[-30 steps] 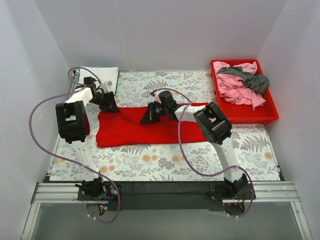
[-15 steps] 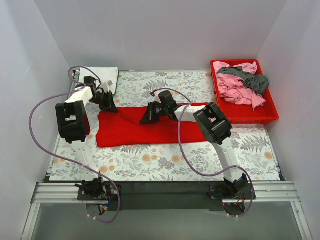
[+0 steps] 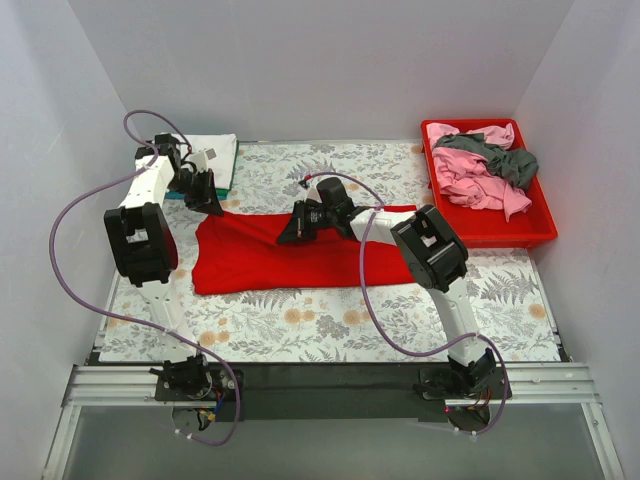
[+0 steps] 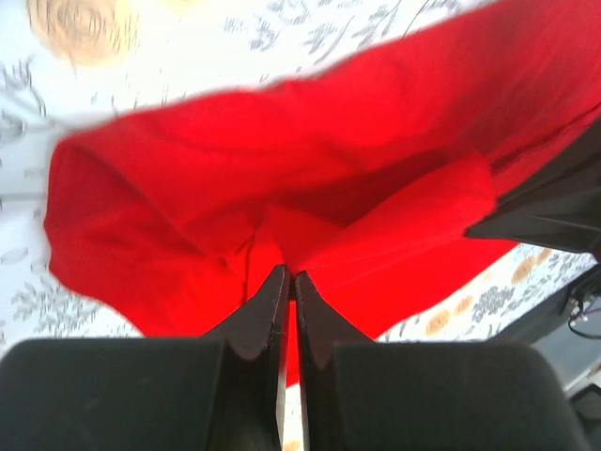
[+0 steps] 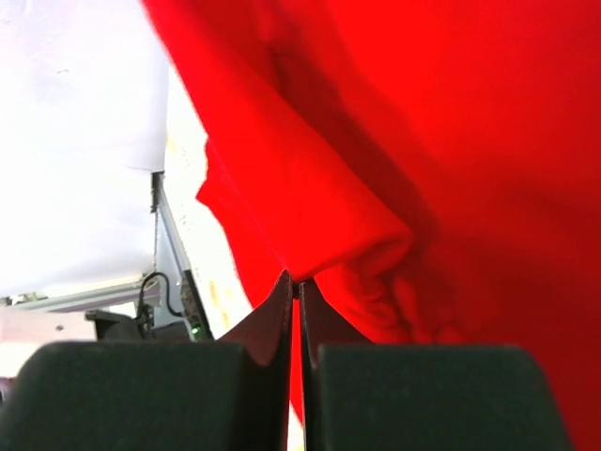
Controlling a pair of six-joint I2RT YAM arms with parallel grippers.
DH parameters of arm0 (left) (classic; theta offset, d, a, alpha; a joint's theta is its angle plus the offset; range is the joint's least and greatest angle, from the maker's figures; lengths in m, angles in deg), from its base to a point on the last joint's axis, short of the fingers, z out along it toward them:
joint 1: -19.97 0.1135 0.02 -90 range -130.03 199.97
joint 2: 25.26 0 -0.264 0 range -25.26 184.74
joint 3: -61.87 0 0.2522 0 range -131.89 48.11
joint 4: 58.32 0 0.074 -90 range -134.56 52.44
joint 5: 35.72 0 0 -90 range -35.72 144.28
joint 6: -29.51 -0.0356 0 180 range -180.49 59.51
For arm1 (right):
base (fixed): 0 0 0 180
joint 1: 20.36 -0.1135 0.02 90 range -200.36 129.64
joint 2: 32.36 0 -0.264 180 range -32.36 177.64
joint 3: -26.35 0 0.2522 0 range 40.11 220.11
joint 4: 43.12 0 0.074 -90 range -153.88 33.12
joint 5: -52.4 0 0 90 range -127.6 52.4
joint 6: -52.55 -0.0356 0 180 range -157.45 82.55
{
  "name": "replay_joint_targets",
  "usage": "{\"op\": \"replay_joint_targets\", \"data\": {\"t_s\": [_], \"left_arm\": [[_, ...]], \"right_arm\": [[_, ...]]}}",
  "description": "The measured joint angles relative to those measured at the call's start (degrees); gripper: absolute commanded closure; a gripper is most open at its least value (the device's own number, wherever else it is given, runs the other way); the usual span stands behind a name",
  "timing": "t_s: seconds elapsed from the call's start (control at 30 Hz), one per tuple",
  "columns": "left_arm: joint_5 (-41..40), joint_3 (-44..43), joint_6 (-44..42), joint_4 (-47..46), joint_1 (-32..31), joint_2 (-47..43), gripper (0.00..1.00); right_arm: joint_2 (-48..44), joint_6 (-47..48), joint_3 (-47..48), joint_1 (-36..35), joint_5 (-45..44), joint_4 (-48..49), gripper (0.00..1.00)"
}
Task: Fold and stack the t-shirts
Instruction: Fold the tshirt
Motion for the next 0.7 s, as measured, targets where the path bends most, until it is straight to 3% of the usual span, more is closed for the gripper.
{"op": "replay_joint_targets", "data": {"t_s": [0.2,0.7], "left_arm": [[-1.60,1.60,-1.36,3.58,1.05,0.00,1.00],[-3.43,19.47,-2.78,3.34,1.29,-3.26,1.00]], "right_arm": [[-3.54,-1.33,-2.45,-1.77,0.74,0.63,0.99],[-4.81,-2.27,-9.90,-3.63,2.25,-0.13,0.99]]}}
